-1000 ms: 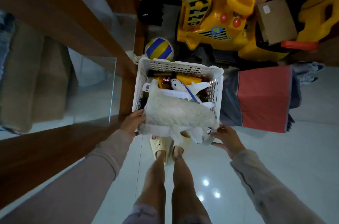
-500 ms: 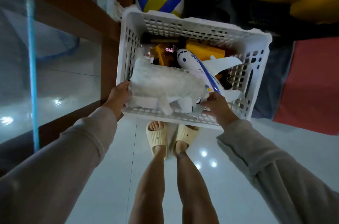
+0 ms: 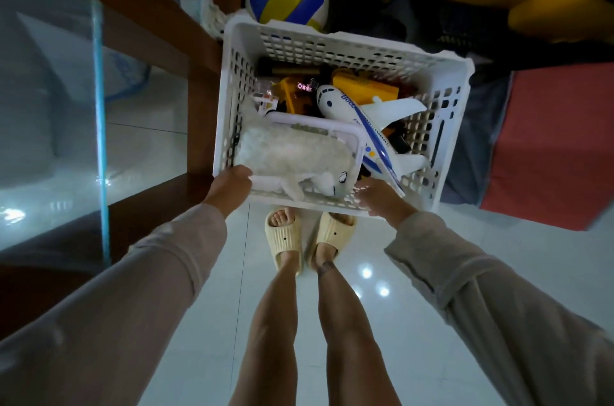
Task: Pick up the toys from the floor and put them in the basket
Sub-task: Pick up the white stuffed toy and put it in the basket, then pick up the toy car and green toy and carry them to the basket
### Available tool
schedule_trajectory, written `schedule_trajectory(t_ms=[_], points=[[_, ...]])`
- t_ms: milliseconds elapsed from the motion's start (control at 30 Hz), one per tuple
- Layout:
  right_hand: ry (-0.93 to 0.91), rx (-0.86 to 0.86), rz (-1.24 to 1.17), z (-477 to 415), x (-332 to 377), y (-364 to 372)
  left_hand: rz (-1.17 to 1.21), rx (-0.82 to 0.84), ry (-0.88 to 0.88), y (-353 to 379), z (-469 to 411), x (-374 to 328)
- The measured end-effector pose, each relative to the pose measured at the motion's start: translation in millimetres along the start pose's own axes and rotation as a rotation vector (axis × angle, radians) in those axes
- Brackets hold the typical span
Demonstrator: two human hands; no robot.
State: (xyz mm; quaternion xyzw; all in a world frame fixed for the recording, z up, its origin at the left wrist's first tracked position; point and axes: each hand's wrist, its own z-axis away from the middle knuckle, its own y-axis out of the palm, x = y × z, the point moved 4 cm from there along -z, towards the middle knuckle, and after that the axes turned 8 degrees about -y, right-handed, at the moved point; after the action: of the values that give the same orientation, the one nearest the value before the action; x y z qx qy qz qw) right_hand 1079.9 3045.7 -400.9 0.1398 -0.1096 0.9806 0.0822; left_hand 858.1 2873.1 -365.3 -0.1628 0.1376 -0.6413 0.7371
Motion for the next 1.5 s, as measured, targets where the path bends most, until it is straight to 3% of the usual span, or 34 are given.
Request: schedule_trajectory(t_ms=[267, 467, 767, 933, 1033, 1100, 1300, 1433, 1500], points=[[-0.063, -0.105, -0.106, 151, 20, -30, 0.228, 0.226, 0.074, -9, 143, 15], [-0.077, -0.187, -0.319, 277, 5, -39, 0.09, 0.281, 0.021, -34, 237, 70], [-0.004, -0.232, -0.522, 396, -47, 2, -0.088, 0.144, 0.079, -65, 301, 124], [-0.137, -0.376, -0.33, 423, -57, 11, -0.24, 0.056, 0.054, -83, 318, 131], [-0.152, -0.329, -0.57, 427, -52, -6, 0.01, 0.075, 0.101, -90, 324, 125], [-0.123, -0.236, -0.577, 422, -48, -20, 0.246, 0.086, 0.112, -94, 330, 125], [-0.039, -0.055, -0.014, 382, -37, -56, 0.809, 0.215, 0.087, -75, 358, 167], [-0.148, -0.02, 0.204, 359, -13, -86, 1.079, 0.286, -0.09, 0, 389, 222], [-0.188, -0.003, 0.306, 352, -2, -94, 1.132, 0.243, -0.162, 49, 404, 248]])
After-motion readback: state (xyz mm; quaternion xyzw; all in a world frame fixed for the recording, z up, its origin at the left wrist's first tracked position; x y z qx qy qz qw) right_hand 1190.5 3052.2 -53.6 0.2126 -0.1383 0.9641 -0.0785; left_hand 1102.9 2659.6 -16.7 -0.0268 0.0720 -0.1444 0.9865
